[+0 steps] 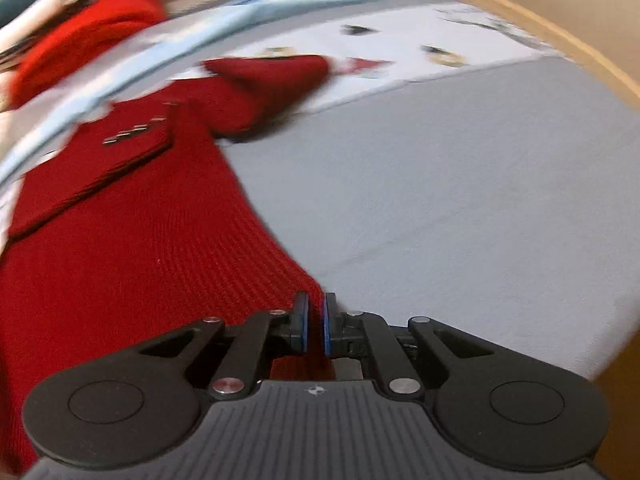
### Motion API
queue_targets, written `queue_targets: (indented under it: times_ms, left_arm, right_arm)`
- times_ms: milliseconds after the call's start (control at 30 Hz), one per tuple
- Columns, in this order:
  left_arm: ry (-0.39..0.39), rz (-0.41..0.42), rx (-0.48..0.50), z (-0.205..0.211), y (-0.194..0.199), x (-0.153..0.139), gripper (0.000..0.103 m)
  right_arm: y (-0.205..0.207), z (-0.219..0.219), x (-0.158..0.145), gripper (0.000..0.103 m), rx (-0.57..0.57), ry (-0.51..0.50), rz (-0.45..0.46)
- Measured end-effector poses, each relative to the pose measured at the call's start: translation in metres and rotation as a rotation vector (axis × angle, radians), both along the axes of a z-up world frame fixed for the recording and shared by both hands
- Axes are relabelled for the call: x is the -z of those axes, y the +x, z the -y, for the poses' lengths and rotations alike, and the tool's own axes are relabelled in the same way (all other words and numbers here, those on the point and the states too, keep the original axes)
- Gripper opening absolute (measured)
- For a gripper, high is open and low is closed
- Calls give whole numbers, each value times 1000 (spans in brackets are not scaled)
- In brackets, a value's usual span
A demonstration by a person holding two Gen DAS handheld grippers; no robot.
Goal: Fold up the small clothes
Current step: 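Grasp the side edge of the red sweater with both grippers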
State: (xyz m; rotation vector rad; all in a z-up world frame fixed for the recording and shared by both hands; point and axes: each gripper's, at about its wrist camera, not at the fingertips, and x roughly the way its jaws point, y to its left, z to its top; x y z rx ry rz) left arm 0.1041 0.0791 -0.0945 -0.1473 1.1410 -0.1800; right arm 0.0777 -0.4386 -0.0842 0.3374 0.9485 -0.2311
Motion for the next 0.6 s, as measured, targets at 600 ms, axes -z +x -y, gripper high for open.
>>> queue_targets:
  times_ms: [600]
  left_arm:
    - [112, -24, -128, -40, -35, -30, 14]
  right_arm:
    - [-22, -20, 10, 7, -120, -169, -122]
